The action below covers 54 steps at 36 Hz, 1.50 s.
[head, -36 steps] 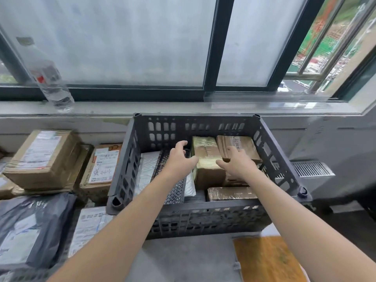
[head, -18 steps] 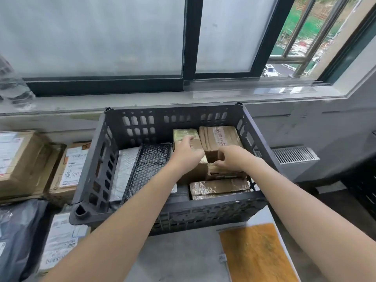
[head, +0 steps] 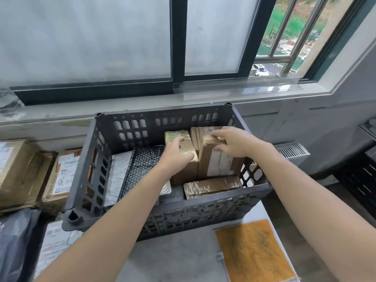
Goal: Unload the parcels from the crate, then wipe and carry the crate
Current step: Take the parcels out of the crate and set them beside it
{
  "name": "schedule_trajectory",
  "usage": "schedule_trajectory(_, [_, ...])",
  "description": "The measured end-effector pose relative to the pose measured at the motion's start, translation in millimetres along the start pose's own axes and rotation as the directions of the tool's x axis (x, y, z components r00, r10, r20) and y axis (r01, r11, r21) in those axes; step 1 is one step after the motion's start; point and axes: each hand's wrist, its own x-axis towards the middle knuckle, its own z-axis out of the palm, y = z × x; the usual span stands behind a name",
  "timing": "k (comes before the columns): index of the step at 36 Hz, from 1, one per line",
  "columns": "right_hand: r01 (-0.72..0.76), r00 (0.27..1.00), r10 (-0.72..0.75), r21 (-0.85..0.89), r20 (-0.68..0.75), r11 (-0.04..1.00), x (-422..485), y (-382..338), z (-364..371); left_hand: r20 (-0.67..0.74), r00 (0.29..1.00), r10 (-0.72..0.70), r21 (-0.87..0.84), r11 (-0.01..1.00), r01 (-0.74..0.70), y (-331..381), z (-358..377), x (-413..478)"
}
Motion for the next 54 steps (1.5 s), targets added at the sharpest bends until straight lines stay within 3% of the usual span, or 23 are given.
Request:
schedule_trajectory(9, [0.047,0.954,-0.041,0.014,-0.296,0.999,-16,-8,-46,-0.052,0.997,0.065,-0.033,0.997,-0.066,5,-15,-10])
schedule_trajectory(13, [0.111,0.908,0.006,0.255,-0.419,0.961,-19,-22,-57,-0.068,0.997,0.041,-0.098,0.994,-0.048,5,-26,-12])
schedule_trajectory(19, [0.154,0.885,0.067,0.427,-0.461,0.891,-10,-48,-51,-0.11,0.994,0.0,-0.299,0.954,-0.033,3,-43,-19])
schedule_trajectory(26, [0.058,0.859,0.329,0.713,-0.392,0.699,3,-63,-31,-0.096,0.99,-0.099,-0.442,0.896,0.046,-11,-65,-27])
schedule_trajectory(33, [-0.004,0.875,0.416,0.857,-0.246,0.515,14,-86,-12,-0.101,0.991,-0.085,-0.479,0.877,0.026,-19,-82,-38])
schedule_trajectory(45, [-0.03,0.907,0.39,0.899,-0.159,0.437,26,-120,0,-0.143,0.987,-0.071,-0.473,0.881,-0.005,-41,-114,-55])
schedule_trajectory(54, [-0.055,0.957,0.276,0.873,-0.093,0.485,34,-144,7,-0.189,0.977,-0.101,-0.465,0.885,0.002,-56,-138,-73])
